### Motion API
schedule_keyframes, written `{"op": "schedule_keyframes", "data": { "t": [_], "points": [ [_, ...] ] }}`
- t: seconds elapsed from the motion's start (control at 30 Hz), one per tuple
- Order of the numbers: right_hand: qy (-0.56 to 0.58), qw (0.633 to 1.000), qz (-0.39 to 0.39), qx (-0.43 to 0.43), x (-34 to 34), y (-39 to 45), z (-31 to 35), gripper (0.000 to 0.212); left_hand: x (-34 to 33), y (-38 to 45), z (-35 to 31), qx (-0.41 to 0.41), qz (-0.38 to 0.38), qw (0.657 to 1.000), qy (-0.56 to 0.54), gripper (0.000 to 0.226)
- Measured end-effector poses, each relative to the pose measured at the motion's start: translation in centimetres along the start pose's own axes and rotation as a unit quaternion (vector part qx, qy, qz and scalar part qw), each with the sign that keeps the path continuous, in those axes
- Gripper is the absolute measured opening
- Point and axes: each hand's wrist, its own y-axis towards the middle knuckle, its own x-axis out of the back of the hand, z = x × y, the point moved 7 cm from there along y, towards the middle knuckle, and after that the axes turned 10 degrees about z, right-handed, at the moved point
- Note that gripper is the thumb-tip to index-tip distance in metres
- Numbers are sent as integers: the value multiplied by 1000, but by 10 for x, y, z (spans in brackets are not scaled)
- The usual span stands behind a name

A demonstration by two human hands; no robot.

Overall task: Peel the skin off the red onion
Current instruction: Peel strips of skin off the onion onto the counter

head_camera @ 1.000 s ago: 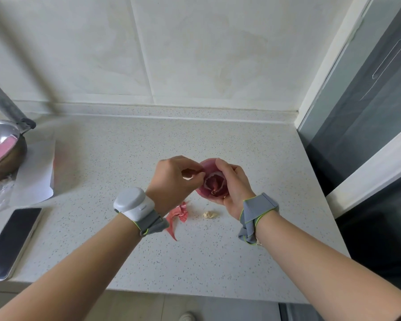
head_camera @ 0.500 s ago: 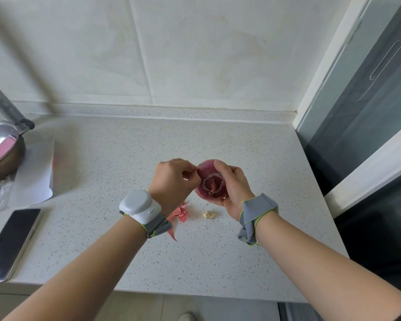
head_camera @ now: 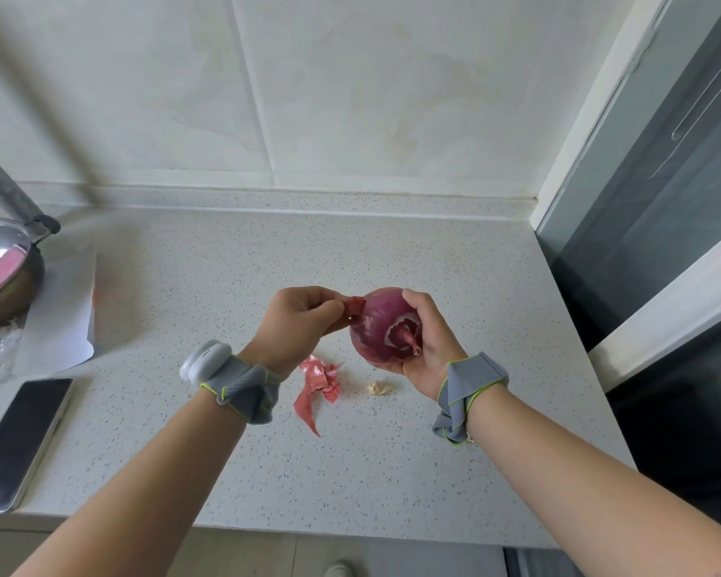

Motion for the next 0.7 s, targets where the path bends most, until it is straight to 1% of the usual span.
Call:
{"op": "schedule_keyframes", "data": {
  "t": [0.07, 0.17, 0.27, 0.3, 0.33, 0.37, 0.43, 0.5, 0.57, 0.63, 0.7],
  "points": [
    [9, 1000, 7, -7, -2, 0, -2, 33, -3, -1, 2, 9, 32, 996, -87, 25],
    [24, 1000, 9, -12, 1, -1, -3, 35, -5, 0, 7, 33, 59, 980, -186, 24],
    [64, 998, 18, -16, 3, -3, -2, 36, 3, 7, 13, 43, 55, 956, -286, 25],
    [77, 997, 21, -16, 5, -3, -2, 37, 9, 10, 19, 50, 44, 951, -303, 24],
    [89, 996, 24, -16, 7, -2, -2, 39, 16, 13, 27, 63, 25, 952, -298, 21],
    [100, 995, 25, -17, 9, -1, -2, 40, 23, 15, 38, 83, 0, 961, -263, 18],
    [116, 993, 18, -16, 14, 0, -4, 42, 35, 16, 62, 131, -58, 981, -130, 11],
    [125, 992, 0, -8, 18, 3, -7, 39, 43, 19, 84, 165, -101, 981, -9, 6],
    [128, 992, -13, 2, 21, 6, -10, 31, 46, 26, 103, 188, -108, 973, 82, 7],
    [122, 992, -16, 6, 23, 9, -14, 27, 44, 29, 116, 211, -88, 958, 175, 6],
    [115, 993, -17, 6, 23, 10, -16, 26, 40, 27, 123, 229, -71, 945, 224, 15]
  ]
}}
